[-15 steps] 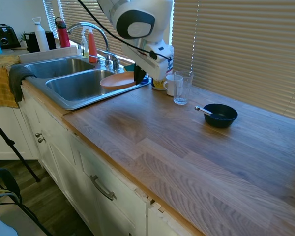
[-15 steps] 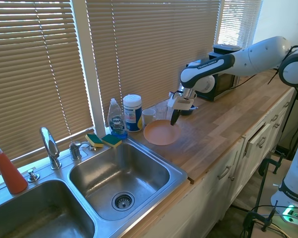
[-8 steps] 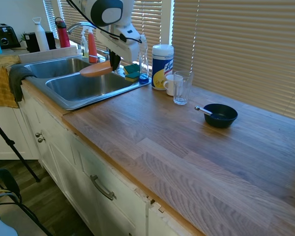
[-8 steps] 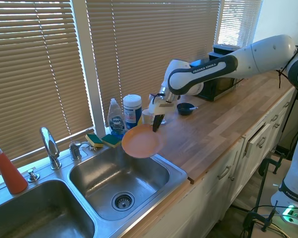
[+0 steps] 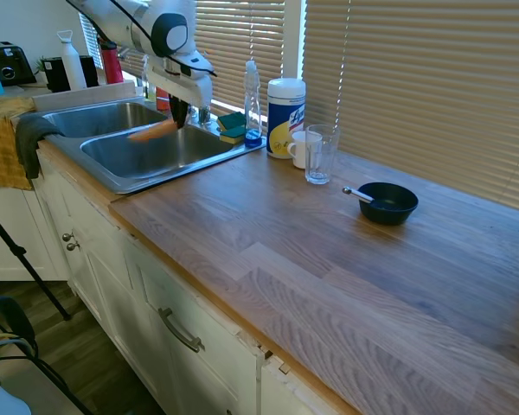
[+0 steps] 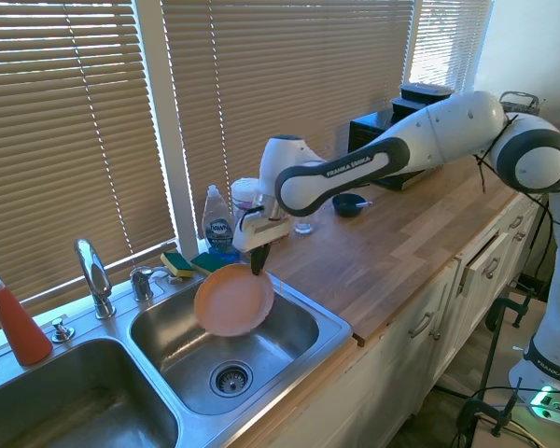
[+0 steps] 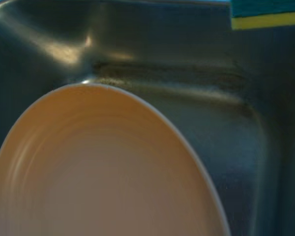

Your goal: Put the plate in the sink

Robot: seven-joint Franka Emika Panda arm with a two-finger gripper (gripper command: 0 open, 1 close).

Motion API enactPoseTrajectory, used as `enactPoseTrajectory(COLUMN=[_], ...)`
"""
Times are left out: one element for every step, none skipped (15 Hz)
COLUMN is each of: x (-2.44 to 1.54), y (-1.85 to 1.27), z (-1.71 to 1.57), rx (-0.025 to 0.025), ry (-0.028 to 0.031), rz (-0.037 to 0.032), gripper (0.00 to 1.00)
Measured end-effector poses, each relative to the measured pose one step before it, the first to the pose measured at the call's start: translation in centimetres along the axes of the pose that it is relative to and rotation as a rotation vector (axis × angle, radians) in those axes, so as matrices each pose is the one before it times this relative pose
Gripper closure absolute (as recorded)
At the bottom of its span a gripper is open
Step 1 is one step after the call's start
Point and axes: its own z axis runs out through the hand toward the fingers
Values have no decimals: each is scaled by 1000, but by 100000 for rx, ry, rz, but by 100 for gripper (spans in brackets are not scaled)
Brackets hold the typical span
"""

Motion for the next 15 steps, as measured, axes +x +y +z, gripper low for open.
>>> enactPoseTrajectory(x=[-444, -290, -184, -48, 118, 200, 81, 123, 80, 68, 108, 165, 137, 125, 155], y=[-987, -882, -826, -620, -447, -305, -333, -232, -165, -140, -58, -70, -100, -78, -73], z=[1464, 1508, 1544, 1503, 1569, 1724, 1614, 1560, 1402, 1052, 716, 277, -59, -254, -333], rx=[-1980, -2159, -1931, -1730, -1502, -1576, -1154, -1315, -1707, -1416, -1180, -230, 244, 315, 114], ry=[274, 117, -459, -520, -382, -582, -378, -303, -395, -24, 133, 247, 288, 322, 255], rz=[-373, 179, 234, 339, 761, 873, 897, 988, 1053, 791, 584, 474, 254, 149, 127], gripper=[100, 100, 100, 100, 100, 100, 100, 100, 0, 0, 0, 0, 0, 0, 0])
